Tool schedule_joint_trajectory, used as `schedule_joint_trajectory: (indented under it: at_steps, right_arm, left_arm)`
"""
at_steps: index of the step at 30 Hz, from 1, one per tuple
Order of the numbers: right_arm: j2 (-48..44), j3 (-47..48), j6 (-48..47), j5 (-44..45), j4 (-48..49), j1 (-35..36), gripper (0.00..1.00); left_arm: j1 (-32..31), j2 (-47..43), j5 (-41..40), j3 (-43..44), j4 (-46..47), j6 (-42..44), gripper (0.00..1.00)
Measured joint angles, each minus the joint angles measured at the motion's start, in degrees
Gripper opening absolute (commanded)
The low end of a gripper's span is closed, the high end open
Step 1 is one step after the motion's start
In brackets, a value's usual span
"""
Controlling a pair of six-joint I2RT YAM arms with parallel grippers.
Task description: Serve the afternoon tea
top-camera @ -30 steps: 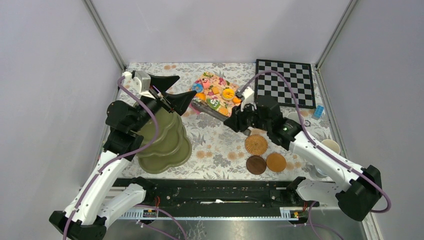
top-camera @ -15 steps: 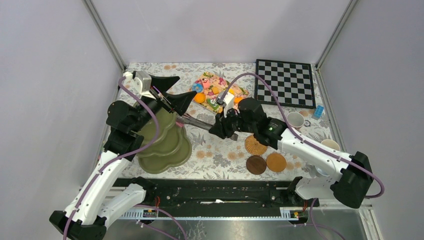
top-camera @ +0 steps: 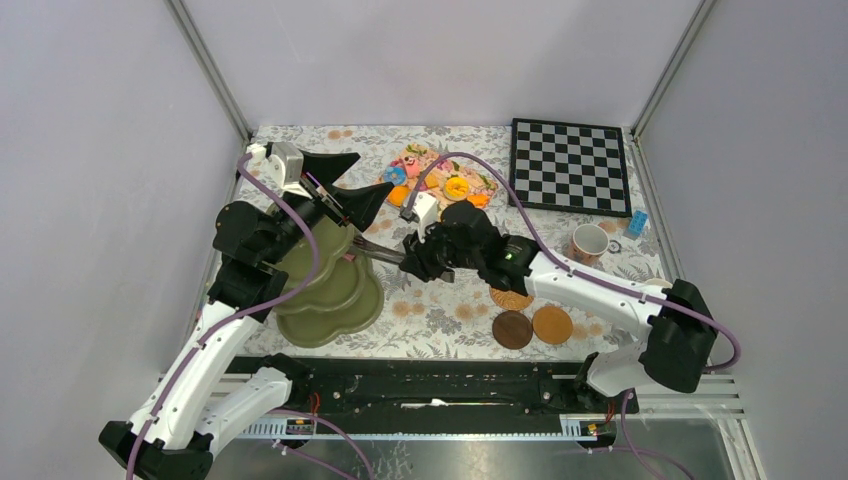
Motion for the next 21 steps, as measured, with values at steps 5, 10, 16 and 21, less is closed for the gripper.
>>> schedule_joint_trajectory:
  at_steps: [5, 10, 16, 21]
  right_arm:
    - [1.5, 1.1, -0.9, 2.7, 0.9, 0.9, 0.35]
    - [2.4, 1.9, -1.2, 4.3, 1.2, 1.1, 0.42]
    - [3.4, 2.8, -1.3, 4.7, 1.2, 1.4, 0.50]
    - [3.4, 2.9, -1.3, 5.1, 1.2, 1.4, 0.50]
  left_arm:
    - [0.0, 0.0, 0.0, 0.0, 0.0, 0.0, 0.99]
    - [0.0, 0.0, 0.0, 0.0, 0.0, 0.0, 0.99]
    - [0.0, 0.1, 0.0, 0.0, 0.0, 0.0, 0.99]
    - [0.0, 0.2, 0.0, 0.0, 0.0, 0.0, 0.99]
